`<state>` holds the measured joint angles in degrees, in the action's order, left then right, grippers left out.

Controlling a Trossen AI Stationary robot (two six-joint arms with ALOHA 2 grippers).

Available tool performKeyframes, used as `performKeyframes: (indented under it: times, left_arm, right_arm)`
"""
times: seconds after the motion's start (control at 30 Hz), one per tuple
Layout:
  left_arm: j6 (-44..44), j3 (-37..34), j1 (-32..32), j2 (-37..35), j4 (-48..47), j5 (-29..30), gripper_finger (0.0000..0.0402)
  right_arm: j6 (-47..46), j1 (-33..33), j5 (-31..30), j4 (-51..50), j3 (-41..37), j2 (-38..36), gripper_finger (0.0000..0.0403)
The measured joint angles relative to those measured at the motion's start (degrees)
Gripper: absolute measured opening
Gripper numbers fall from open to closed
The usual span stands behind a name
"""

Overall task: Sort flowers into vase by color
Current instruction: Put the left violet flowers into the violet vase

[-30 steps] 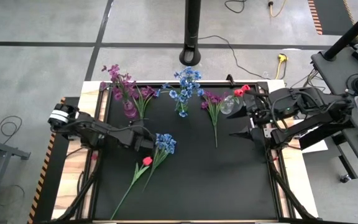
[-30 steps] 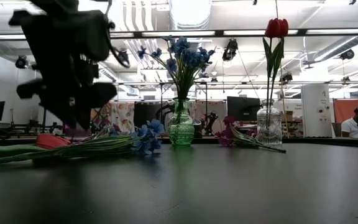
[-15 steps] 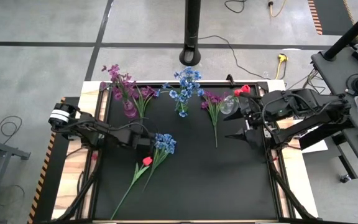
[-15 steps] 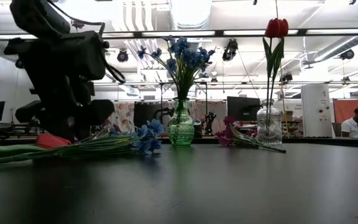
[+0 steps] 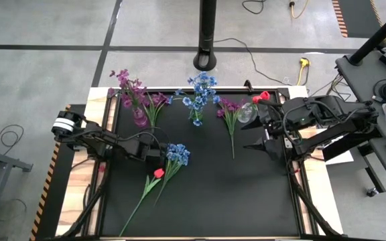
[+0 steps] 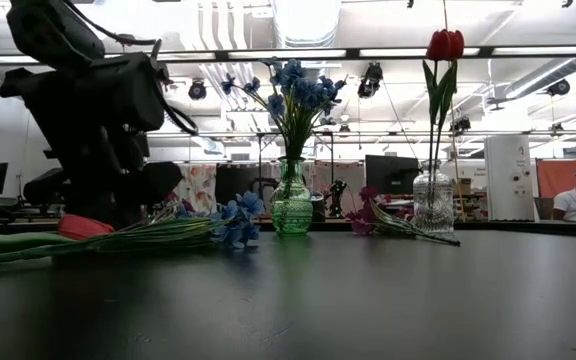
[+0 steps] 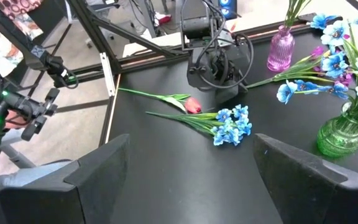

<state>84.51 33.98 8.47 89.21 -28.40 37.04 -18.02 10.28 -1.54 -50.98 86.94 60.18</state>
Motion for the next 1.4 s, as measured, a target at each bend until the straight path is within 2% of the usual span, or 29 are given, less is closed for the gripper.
performKeyframes:
  times: [0.33, 0.53, 0.7, 0.87, 1.0, 1.1, 1.23, 1.33, 1.4]
  left_arm:
    - [0.47, 0.00, 0.00, 0.07, 0.21, -0.09, 0.0009]
    - [0.05, 0.77, 0.09, 0.07, -0.85, -0.71, 0.0004]
    - [-1.40, 4.30, 0.11, -0.62, -9.62, -3.93, 0.0001]
    - [-2.50, 10.33, 0.79, -2.69, -20.73, -4.60, 0.0001]
    - [-9.59, 16.93, 1.26, -3.97, -28.62, -8.64, 0.0001]
    - [-12.89, 23.52, 1.37, -4.09, -40.03, -12.71, 0.0000]
    - [-15.26, 33.27, 2.89, -4.15, -53.21, -13.25, 0.0000]
    - [-15.47, 40.26, 4.43, -4.17, -61.14, -14.04, 0.0000]
    - [-16.51, 43.90, 5.73, -4.68, -61.74, -15.75, 0.0000]
  right_arm:
    - [0.62, 0.00, -0.01, 0.00, 0.00, 0.00, 0.0327]
    - [1.05, -0.01, 0.00, 0.00, -0.02, 0.00, 0.0327]
    - [1.40, 0.00, -0.01, -0.40, -0.04, 0.00, 0.0327]
    - [1.83, 0.00, -0.02, -1.14, -0.07, 0.00, 0.0327]
    - [2.09, -0.01, -0.02, -1.10, -0.07, 0.00, 0.0327]
    - [2.08, 0.32, -0.02, -1.11, -0.07, 0.00, 0.0327]
    - [2.08, 1.24, -0.01, -1.11, -0.07, 0.00, 0.0327]
    - [2.05, 1.99, -0.02, -1.11, -0.07, 0.00, 0.0327]
    - [2.03, 2.57, -0.04, -1.11, -0.07, 0.00, 0.0327]
